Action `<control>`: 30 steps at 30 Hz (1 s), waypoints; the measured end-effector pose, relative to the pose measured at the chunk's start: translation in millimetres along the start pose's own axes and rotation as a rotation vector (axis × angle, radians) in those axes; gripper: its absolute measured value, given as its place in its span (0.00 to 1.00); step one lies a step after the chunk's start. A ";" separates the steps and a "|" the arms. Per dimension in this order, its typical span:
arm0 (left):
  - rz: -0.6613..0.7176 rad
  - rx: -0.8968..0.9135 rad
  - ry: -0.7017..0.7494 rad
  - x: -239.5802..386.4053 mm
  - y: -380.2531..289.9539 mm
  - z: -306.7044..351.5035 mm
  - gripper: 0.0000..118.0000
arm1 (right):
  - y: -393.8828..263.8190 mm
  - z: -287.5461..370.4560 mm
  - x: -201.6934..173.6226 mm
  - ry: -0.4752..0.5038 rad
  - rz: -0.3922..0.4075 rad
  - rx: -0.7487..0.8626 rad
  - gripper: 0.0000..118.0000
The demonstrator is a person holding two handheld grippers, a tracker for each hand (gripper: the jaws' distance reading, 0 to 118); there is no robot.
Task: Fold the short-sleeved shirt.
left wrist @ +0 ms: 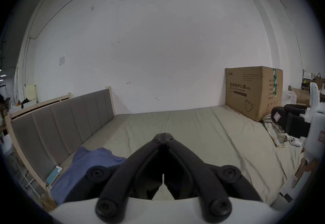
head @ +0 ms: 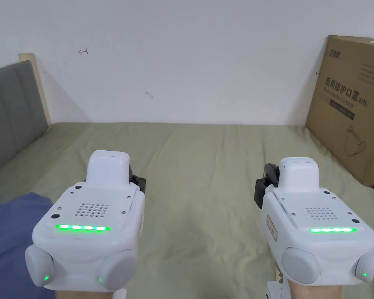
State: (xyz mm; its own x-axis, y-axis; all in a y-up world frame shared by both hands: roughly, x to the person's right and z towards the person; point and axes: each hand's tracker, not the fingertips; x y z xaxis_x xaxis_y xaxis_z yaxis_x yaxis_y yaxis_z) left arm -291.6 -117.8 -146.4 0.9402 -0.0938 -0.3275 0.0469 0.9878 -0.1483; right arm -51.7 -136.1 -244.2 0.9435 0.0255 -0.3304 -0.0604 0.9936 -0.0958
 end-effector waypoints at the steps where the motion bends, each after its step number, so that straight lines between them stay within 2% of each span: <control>1: -0.005 -0.001 -0.003 0.4 -0.6 -0.4 0.00 | 0.0 -1.3 -0.6 0.007 0.006 -0.009 0.01; 3: -0.010 0.003 -0.001 2.0 -1.5 -1.2 0.00 | -1.8 -2.6 -5.9 -0.007 0.028 -0.011 0.00; 9: 0.020 -0.004 -0.003 -6.8 1.8 -2.6 0.00 | 3.5 -5.3 -13.2 0.021 0.001 -0.011 0.00; 14: 0.049 -0.006 0.074 -39.6 7.1 8.1 0.00 | 14.6 -18.7 -34.9 0.118 -0.050 -0.011 0.00; 19: 0.097 -0.018 0.219 -93.3 9.8 31.9 0.00 | 21.6 -33.8 -88.7 0.264 -0.011 -0.016 0.00; 23: 0.085 -0.037 0.343 -132.2 5.4 53.7 0.00 | 24.0 -43.5 -135.9 0.396 -0.041 -0.042 0.00; 30: 0.122 -0.099 0.432 -176.5 -10.2 73.0 0.00 | 14.7 -43.7 -200.9 0.523 0.005 -0.081 0.00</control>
State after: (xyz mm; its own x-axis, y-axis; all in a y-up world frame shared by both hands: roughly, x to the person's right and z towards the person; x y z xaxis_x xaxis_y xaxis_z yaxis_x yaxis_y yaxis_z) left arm -433.5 -102.2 -19.0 0.7091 -0.0409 -0.7039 -0.1078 0.9803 -0.1656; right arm -256.3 -131.3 -220.2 0.6556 -0.0489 -0.7535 -0.1090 0.9813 -0.1585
